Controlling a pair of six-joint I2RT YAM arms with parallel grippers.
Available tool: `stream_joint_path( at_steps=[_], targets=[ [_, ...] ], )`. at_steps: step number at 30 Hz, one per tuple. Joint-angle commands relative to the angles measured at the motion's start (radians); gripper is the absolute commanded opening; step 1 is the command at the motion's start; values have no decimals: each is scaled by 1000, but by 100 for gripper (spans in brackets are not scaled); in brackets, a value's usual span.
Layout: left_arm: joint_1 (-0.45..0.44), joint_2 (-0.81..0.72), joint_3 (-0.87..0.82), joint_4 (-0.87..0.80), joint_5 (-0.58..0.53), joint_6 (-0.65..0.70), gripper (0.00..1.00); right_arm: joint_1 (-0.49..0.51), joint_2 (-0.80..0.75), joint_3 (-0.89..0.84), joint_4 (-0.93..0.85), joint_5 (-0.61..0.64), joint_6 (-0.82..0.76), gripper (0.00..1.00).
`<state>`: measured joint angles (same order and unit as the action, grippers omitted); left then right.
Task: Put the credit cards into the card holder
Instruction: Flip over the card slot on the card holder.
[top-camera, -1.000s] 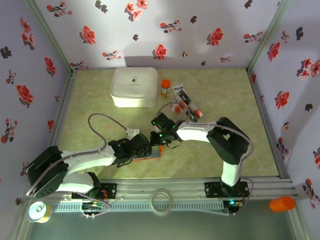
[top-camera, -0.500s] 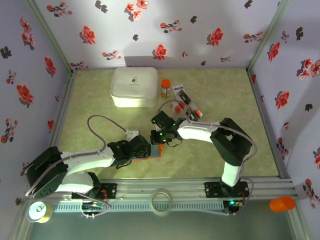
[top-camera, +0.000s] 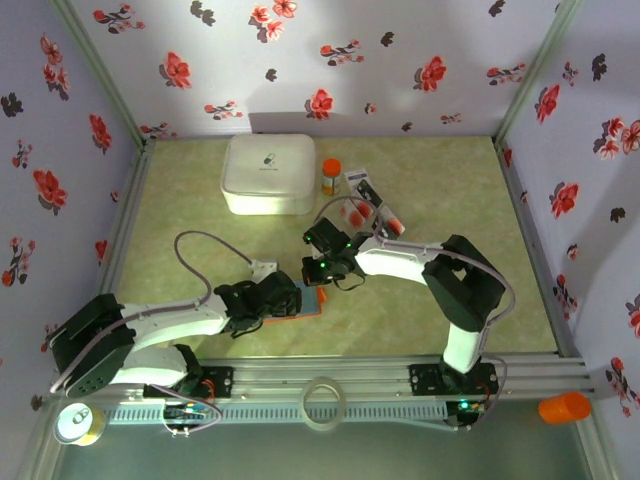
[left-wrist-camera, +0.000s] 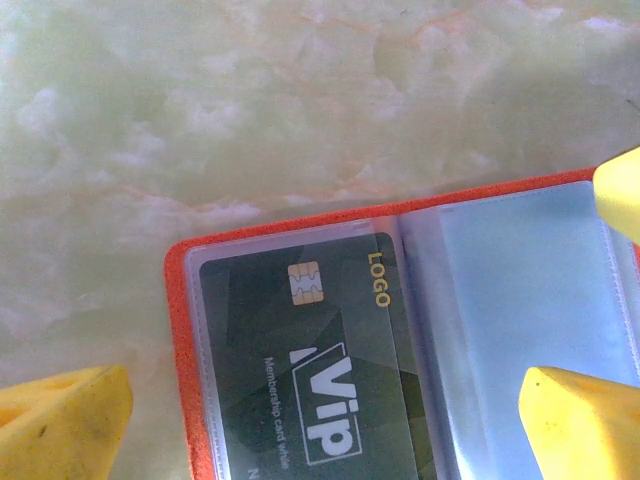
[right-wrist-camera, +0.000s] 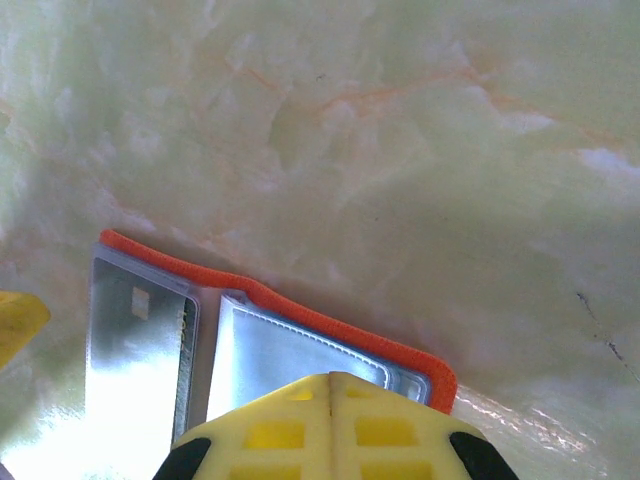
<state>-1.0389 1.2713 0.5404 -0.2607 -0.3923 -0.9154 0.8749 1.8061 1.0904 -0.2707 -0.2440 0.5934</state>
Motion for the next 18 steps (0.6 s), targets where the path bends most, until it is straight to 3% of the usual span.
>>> stream_joint_path(
  at_steps=[1,18],
  targets=[
    [-8,-6,-8,5,-26,-22,100,-8,40,9,4,-15,-8,6],
    [-9,30,-15,31,-29,-14,100,23,86,-8,71,-43,40,4]
  ],
)
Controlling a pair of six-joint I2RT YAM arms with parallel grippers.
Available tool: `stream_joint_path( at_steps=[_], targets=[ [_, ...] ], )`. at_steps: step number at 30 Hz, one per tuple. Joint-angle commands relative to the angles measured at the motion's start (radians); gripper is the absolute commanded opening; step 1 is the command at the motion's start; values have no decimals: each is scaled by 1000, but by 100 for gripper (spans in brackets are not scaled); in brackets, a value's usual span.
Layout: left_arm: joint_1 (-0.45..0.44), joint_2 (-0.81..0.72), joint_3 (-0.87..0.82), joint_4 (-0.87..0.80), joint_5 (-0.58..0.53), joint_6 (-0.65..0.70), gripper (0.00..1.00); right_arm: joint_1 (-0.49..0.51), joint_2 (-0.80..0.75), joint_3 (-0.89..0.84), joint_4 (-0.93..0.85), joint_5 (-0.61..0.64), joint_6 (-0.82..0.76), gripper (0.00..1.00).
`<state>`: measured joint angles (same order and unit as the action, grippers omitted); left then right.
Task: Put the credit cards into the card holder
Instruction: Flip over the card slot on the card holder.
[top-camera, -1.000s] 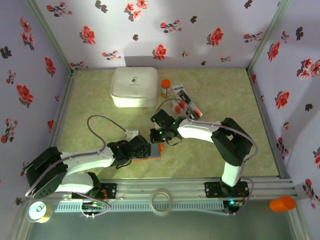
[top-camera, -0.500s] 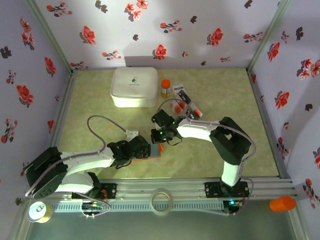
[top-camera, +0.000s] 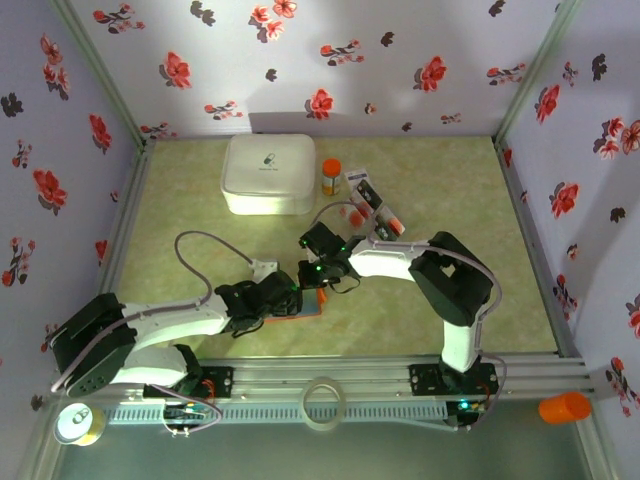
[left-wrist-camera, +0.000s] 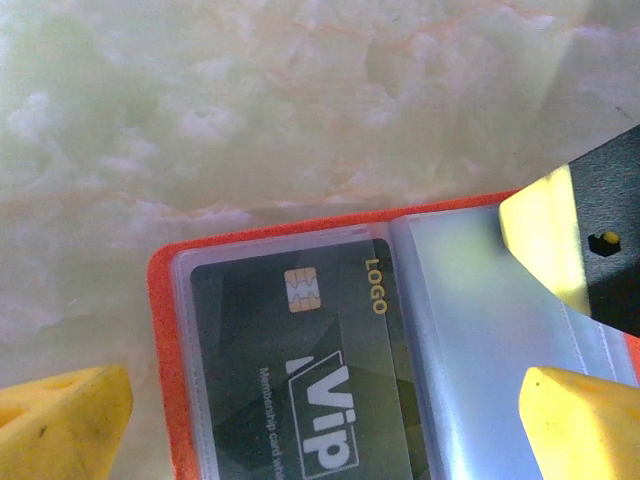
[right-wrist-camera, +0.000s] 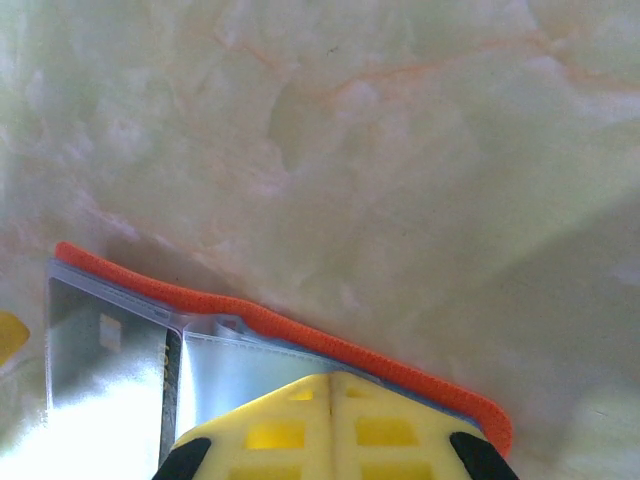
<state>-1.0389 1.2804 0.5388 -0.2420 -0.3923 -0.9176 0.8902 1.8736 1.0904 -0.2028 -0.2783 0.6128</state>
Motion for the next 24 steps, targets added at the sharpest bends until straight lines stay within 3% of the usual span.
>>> stream_joint_path(
  at_steps=[1,9,14,24],
  targets=[
    [-7,29,-14,15,-27,-13,100,8,19,-9,4,-9,21,4],
    [-9,67,-38,35,-23,-14,98,8,19,-15,12,-8,28,5],
    [-8,61,-58,56,-16,-9,84,8,14,-10,16,-14,31,6],
    [-13,51,-80,81,-11,-22,80,3,-118,-51,28,26,72,21]
  ],
)
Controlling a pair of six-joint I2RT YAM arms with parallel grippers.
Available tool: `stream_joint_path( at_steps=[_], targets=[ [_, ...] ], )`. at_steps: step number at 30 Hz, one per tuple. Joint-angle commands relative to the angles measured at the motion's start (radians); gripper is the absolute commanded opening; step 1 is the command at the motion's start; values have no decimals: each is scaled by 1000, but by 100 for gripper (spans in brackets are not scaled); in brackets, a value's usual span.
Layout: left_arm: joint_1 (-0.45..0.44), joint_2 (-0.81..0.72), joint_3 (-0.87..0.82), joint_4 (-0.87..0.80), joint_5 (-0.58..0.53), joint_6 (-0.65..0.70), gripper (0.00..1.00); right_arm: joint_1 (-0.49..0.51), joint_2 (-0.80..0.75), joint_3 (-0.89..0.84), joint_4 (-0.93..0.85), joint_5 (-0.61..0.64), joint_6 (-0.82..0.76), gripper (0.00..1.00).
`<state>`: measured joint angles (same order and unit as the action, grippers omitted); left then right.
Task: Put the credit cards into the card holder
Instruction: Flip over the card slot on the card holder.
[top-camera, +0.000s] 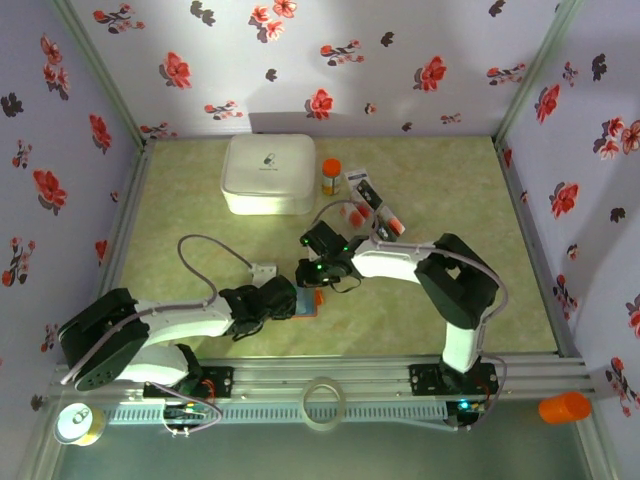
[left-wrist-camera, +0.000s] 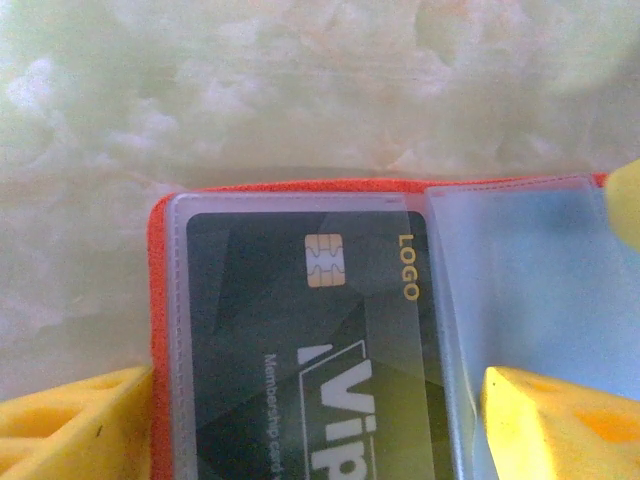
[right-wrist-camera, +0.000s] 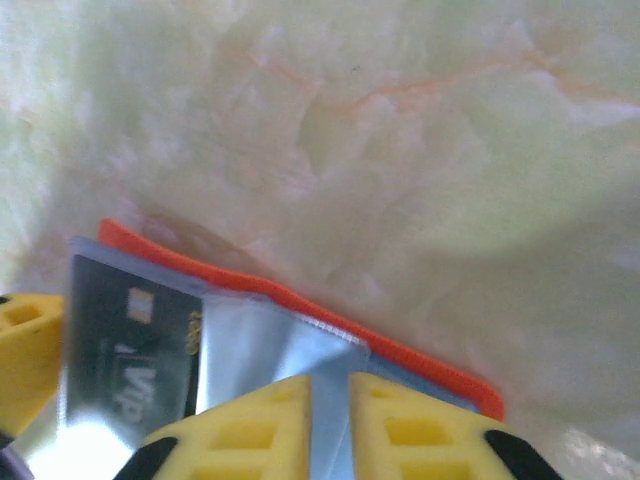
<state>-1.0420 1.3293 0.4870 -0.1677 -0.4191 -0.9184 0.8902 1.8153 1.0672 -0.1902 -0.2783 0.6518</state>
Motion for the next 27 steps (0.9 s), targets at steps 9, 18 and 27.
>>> stream_joint_path(
  at_steps=[9,18,27],
  targets=[
    [-11,-9,-34,16,15,-19,81,8,-62,-124,162,-2,147,28],
    [-11,-10,-40,21,14,-19,81,17,21,-117,221,-39,184,28],
    [-11,-12,-41,27,14,-19,82,18,26,-134,280,-69,225,28]
  ],
)
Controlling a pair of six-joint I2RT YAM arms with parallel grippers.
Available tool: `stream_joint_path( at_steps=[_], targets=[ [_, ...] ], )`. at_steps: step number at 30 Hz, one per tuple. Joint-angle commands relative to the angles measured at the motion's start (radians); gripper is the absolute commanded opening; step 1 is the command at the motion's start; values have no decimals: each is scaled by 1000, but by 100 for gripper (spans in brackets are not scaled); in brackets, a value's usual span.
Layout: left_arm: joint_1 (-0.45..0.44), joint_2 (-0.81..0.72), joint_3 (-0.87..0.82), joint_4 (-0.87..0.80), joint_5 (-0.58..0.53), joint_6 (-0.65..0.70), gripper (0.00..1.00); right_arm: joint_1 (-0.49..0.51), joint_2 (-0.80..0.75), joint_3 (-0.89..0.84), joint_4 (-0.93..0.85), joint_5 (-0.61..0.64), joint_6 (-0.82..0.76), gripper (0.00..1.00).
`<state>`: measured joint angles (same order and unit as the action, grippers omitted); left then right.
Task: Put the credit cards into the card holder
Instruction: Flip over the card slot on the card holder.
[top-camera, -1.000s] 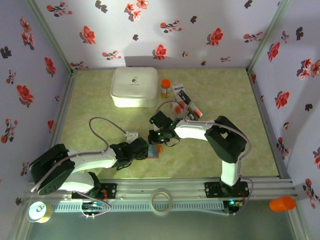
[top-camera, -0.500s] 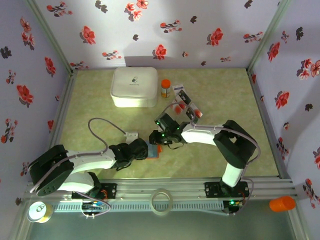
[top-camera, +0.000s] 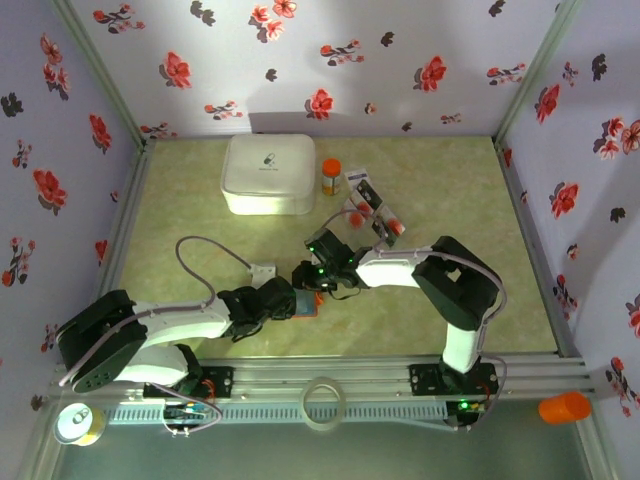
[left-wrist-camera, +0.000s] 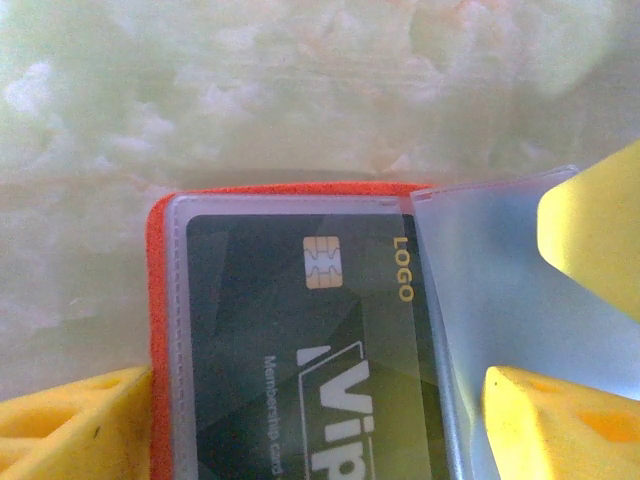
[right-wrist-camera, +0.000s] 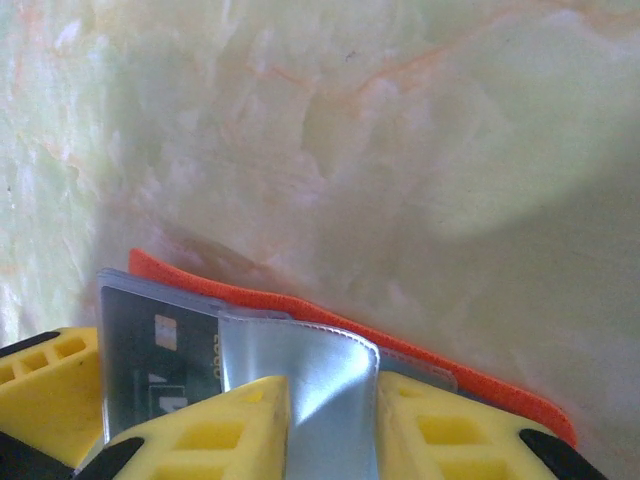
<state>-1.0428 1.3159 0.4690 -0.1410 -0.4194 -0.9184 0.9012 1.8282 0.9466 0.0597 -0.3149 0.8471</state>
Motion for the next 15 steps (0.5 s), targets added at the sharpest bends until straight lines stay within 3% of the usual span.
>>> stream_joint_path(
  at_steps=[1,9,15],
  targets=[
    [-10,-1,-23,-2,14,-19,82,8,7,-15,35,-34,33,28],
    [-10,-103,7,-66,-19,-15,99,8,-51,-19,35,-44,53,28],
    [-3,-265,23,-153,-81,-14,100,30,-85,-1,14,-47,63,29]
  ],
)
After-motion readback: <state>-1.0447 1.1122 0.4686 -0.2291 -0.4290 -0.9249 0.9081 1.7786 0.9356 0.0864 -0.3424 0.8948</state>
